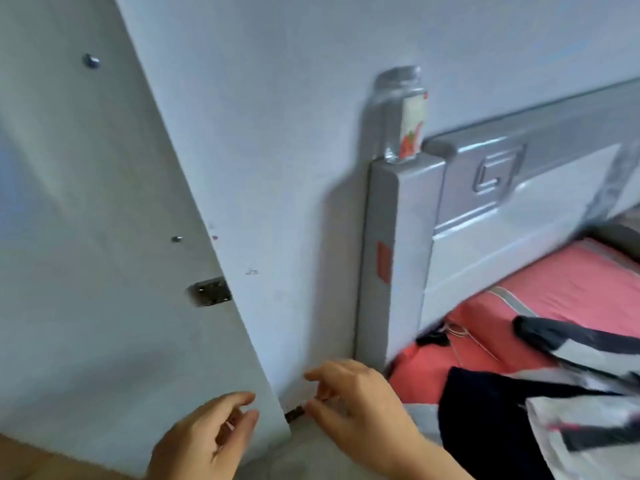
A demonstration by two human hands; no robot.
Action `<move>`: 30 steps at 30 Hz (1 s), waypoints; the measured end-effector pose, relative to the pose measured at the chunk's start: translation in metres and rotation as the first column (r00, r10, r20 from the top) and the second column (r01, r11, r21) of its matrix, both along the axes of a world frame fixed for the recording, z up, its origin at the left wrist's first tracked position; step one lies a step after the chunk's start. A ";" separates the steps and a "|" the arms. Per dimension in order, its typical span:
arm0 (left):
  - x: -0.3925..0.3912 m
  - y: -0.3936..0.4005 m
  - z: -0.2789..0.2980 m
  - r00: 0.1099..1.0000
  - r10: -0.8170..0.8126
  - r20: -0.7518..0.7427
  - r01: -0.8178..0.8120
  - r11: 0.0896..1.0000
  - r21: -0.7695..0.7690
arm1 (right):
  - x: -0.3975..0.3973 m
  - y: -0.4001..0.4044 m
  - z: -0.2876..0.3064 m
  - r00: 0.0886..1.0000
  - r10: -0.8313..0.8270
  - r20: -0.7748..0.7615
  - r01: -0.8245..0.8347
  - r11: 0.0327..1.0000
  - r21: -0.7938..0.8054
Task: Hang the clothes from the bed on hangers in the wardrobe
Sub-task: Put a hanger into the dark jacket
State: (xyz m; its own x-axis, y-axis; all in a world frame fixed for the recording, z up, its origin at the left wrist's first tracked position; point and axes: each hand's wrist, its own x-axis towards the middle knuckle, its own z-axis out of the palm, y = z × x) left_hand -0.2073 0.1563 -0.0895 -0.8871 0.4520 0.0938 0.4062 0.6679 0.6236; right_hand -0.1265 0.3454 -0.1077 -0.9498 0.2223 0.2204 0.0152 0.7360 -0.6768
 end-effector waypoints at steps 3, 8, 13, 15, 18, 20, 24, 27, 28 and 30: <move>0.010 0.042 -0.005 0.964 -0.264 0.023 0.264 0.964 -0.014 | 0.051 0.030 -0.005 0.964 -0.266 0.008 0.266 0.964 0.018; 0.037 0.110 -0.010 0.859 -0.511 0.022 0.510 0.860 0.027 | 0.132 0.065 -0.008 0.820 -0.570 0.049 0.569 0.822 0.026; 0.075 0.181 -0.013 0.748 -0.661 0.051 0.660 0.750 0.036 | 0.194 0.088 -0.018 0.656 -0.750 0.079 0.752 0.659 0.009; 0.088 0.208 -0.023 0.674 -0.734 0.077 0.737 0.675 -0.017 | 0.216 0.098 -0.024 0.594 -0.798 0.103 0.803 0.596 -0.011; 0.109 0.248 -0.034 0.589 -0.798 0.127 0.808 0.585 -0.072 | 0.246 0.117 -0.033 0.509 -0.853 0.118 0.860 0.509 -0.034; 0.125 0.280 -0.041 0.556 -0.818 0.145 0.831 0.549 -0.091 | 0.267 0.134 -0.041 0.459 -0.878 0.134 0.888 0.457 -0.054; 0.172 0.351 -0.050 0.454 -0.878 0.149 0.891 0.446 -0.088 | 0.316 0.179 -0.057 0.402 -0.898 0.180 0.915 0.387 -0.112; 0.211 0.406 -0.058 0.398 -0.902 0.171 0.917 0.387 -0.091 | 0.354 0.223 -0.068 0.377 -0.903 0.206 0.926 0.361 -0.112; 0.224 0.423 -0.060 0.387 -0.904 0.183 0.922 0.372 -0.110 | 0.366 0.236 -0.071 0.368 -0.905 0.215 0.930 0.351 -0.112; 0.254 0.461 -0.066 0.356 -0.914 0.197 0.932 0.329 -0.155 | 0.392 0.267 -0.076 0.343 -0.909 0.236 0.938 0.318 -0.138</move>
State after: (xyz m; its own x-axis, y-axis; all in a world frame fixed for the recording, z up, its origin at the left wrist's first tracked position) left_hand 0.0470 0.6171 -0.1555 0.1128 0.9816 -0.1543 0.8143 -0.0024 0.5804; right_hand 0.2653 0.6127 -0.1837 -0.1057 0.9935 -0.0432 0.6613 0.0377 -0.7492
